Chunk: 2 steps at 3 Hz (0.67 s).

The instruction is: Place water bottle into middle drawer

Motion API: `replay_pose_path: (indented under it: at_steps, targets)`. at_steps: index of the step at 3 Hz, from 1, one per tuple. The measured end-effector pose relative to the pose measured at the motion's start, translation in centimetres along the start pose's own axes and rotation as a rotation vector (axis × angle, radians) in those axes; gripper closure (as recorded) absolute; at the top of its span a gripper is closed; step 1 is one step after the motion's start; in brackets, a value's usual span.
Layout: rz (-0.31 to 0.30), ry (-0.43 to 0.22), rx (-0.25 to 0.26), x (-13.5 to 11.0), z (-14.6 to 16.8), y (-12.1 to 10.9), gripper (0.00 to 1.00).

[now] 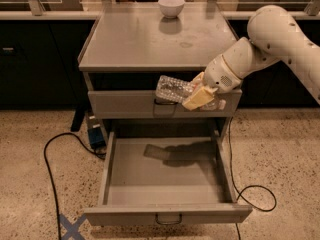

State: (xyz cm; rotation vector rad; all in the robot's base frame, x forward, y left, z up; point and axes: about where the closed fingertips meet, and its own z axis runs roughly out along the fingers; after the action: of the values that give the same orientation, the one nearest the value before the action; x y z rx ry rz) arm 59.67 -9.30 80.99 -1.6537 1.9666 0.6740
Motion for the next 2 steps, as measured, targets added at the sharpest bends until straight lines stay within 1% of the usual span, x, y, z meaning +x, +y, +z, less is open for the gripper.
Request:
replay_pose_path:
  at_steps: [1, 2]
  targets:
    - [-0.007, -0.011, -0.024, 0.2, 1.9, 0.2, 1.0]
    - [-0.012, -0.051, -0.059, 2.1, 4.6, 1.0, 1.0]
